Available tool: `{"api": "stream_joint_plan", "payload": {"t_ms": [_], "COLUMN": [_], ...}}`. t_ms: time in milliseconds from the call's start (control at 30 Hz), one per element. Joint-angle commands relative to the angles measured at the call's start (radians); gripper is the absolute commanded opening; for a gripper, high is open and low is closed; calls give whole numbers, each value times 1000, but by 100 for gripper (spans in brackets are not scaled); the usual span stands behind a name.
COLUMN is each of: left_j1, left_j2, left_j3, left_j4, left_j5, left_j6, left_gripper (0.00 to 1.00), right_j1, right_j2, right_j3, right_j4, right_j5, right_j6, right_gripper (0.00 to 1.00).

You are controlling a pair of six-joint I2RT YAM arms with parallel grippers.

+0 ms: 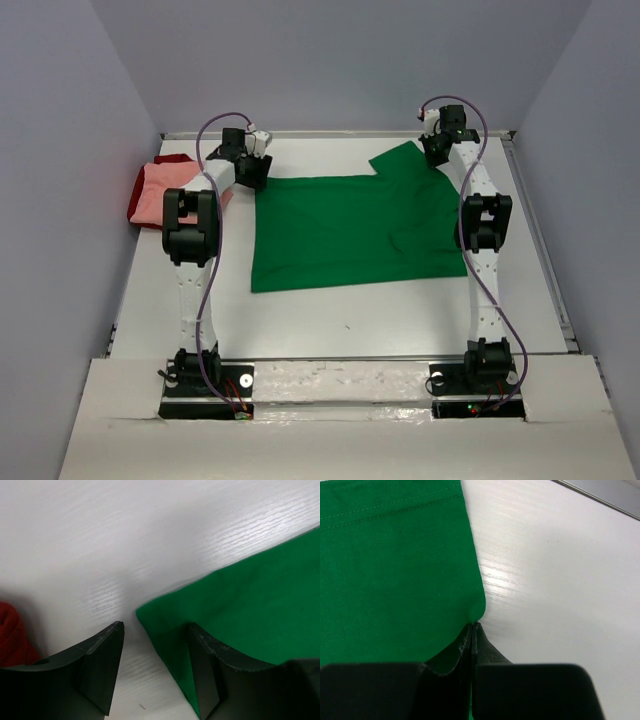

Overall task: Fold and stack the t-shirts
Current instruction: Fold the tshirt

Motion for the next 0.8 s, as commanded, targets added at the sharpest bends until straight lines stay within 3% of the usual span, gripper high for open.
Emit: {"api": "stream_joint_plan", "payload": {"t_ms": [0, 67, 200, 300, 467, 567, 600, 767], "left_j1": [-12, -15, -33, -41, -44, -44, -44, -44], "left_j2": [-92, -91, -92, -89, -75, -74, -74, -77], "left_j3": [-15, -16, -16, -15, -2, -2, -2, 4], "left_j4": [2, 5, 6, 6, -10, -14, -14, -27], "left_j5": [-65, -61, -62, -65, -64, -65, -65, -70], "left_j6": [46, 49, 57, 60, 60, 65, 66, 69], "left_gripper": [61, 56, 31, 24, 21, 10, 1, 0], "right_j1": [4, 4, 13, 13, 13, 13, 13, 13], "right_j2": [17, 15, 19, 16, 15, 17, 16, -12], "right_j3": [15, 15, 9, -11, -15, -15, -15, -27], "right_j4": [49, 49, 54, 63, 63, 65, 65, 72], "right_j5": [45, 47, 86, 100, 102, 110, 108, 97], "right_j6": [-27, -30, -41, -53, -59, -61, -61, -58], "right_gripper": [0, 0, 0, 0, 0, 0, 0, 0]}}
